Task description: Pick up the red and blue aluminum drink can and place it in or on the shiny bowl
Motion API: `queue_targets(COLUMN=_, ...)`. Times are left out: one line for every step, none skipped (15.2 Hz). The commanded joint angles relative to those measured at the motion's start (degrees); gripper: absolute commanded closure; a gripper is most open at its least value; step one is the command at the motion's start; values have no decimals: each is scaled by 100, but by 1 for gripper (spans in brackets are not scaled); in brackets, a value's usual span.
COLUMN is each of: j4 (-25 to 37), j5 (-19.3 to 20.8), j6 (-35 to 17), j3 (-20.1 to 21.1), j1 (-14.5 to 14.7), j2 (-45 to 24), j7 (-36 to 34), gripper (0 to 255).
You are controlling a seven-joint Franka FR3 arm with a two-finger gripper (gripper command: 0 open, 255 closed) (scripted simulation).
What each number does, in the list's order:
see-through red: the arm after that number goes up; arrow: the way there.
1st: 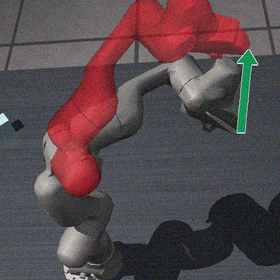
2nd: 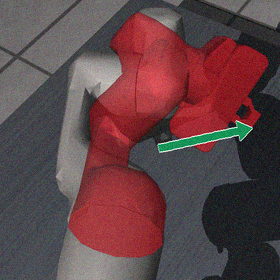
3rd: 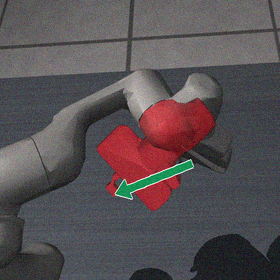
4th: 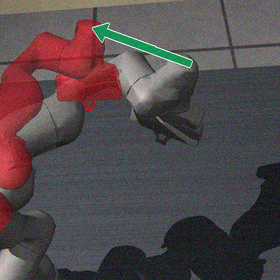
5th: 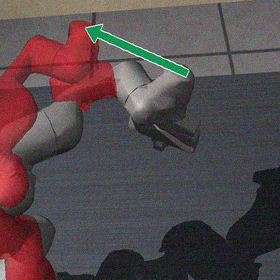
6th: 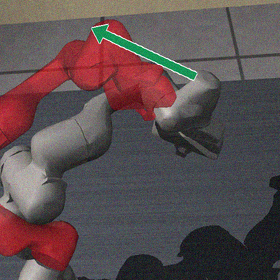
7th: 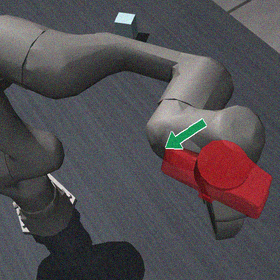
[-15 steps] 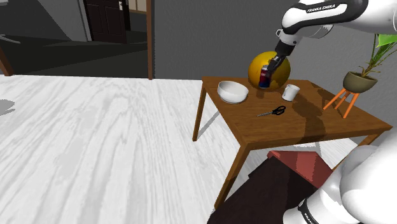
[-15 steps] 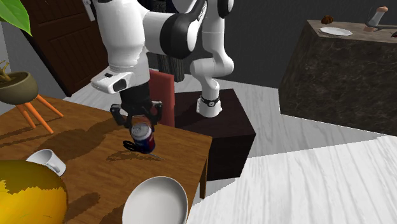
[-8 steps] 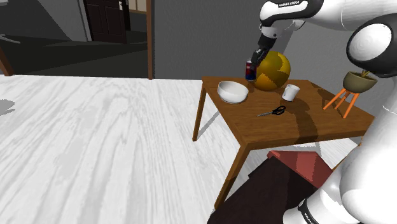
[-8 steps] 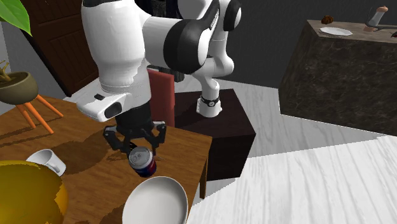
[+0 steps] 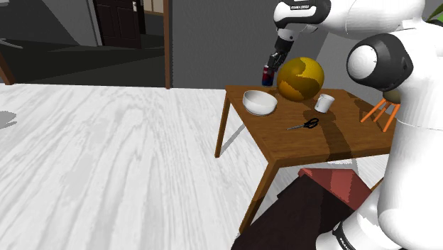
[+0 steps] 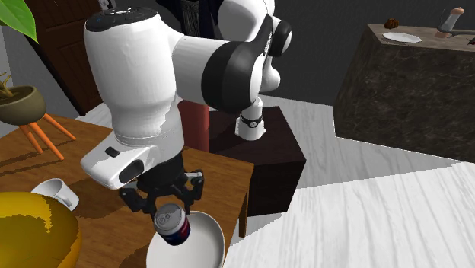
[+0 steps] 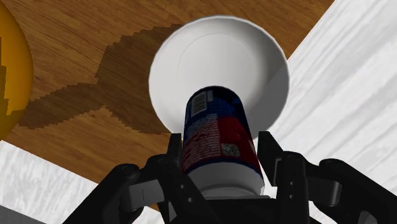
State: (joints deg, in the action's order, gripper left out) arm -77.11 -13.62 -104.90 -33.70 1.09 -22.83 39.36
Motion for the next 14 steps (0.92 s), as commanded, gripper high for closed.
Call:
queue_targets(j4=-151, j5=-6, j6=-156, j3=7, j1=23, j2=-3, j7=5, gripper=255)
queue_targets(j4=-237, j5=-5, j6=-236, j3=9, j1=36, j2=3, j7=10, gripper=255)
queue_targets(j4=-320, j5=-6, j6=-314, j3=12, j1=48, j2=7, j7=15, gripper=255)
queue_targets(j4=-401, j5=-8, j6=-392, j3=15, j1=59, j2=9, j7=21, gripper=255)
queue_targets(j4=-480, j5=-12, j6=-469, j3=18, j1=69, j2=9, j7=27, gripper=255)
queue_targets(j4=-556, j5=-16, j6=-545, j3=21, j1=78, j2=8, j7=33, gripper=255)
queue_targets(j4=-630, j5=-21, j6=-621, j3=25, j1=87, j2=5, j7=40, gripper=255)
queue_targets(j4=-702, j5=-27, j6=-695, j3=29, j1=94, j2=1, j7=47, gripper=255)
queue_targets(j4=-772, j5=-34, j6=-769, j3=34, j1=101, j2=-5, j7=55, gripper=255)
queue_targets(j4=-840, j5=-42, j6=-842, j3=39, j1=106, j2=-12, j7=63, gripper=255)
queue_targets(j4=-906, j5=-51, j6=-915, j3=44, j1=111, j2=-20, j7=71, gripper=255)
queue_targets(j4=-970, j5=-61, j6=-986, j3=49, j1=116, j2=-30, j7=80, gripper=255)
queue_targets(j4=-1032, j5=-72, j6=-1057, j3=55, j1=119, j2=-42, j7=89, gripper=255)
queue_targets(j4=-1119, j5=-89, j6=-1159, j3=65, j1=123, j2=-60, j7=103, gripper=255)
